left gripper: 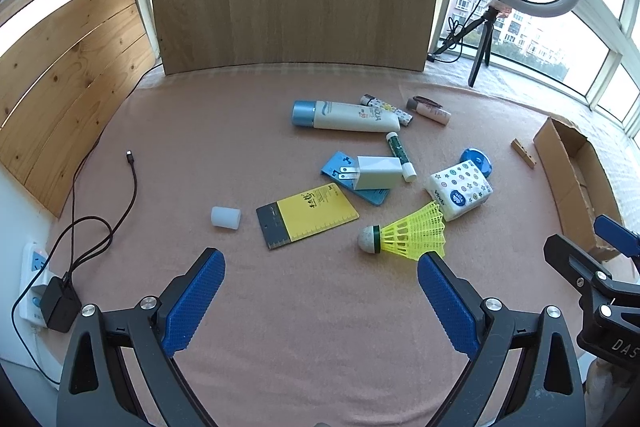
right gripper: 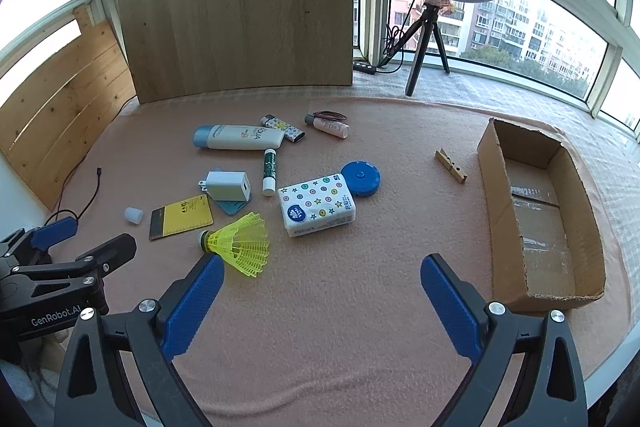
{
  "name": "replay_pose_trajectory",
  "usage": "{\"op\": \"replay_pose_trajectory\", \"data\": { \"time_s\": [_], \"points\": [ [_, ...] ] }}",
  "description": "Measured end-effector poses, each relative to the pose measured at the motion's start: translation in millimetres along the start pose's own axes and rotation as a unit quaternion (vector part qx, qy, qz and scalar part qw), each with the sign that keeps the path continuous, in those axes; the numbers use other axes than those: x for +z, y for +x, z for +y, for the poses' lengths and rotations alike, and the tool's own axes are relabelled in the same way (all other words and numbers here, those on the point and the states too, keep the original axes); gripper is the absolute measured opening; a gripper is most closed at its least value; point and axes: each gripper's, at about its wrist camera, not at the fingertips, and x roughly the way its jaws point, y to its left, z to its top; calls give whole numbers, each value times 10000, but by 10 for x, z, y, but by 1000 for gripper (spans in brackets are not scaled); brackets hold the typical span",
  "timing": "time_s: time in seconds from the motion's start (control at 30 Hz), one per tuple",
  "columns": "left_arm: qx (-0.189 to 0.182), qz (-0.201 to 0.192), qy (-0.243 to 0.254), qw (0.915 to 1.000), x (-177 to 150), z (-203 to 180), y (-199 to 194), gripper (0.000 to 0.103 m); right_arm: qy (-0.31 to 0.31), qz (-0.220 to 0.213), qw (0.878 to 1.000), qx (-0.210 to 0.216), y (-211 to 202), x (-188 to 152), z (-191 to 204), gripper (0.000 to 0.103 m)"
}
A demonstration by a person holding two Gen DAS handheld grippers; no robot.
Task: Organize objects
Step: 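Move the left tool toward the yellow-green shuttlecock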
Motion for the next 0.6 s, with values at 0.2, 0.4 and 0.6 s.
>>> {"op": "replay_pose_trajectory", "data": {
  "time_s": [0.2, 0.4, 0.6],
  "points": [
    [29, -19, 3, 10000, 24, 2, 0, 99, -24, 21, 10000, 21, 28, 25, 5, 97],
    [39, -20, -25, 10000, 43, 39, 16, 99, -36, 34, 10000, 9, 42, 45, 10, 97],
    [-3, -1, 22, 10000, 40, 30, 45, 99, -37, 66, 10000, 37, 70, 55, 7, 97]
  ]
}}
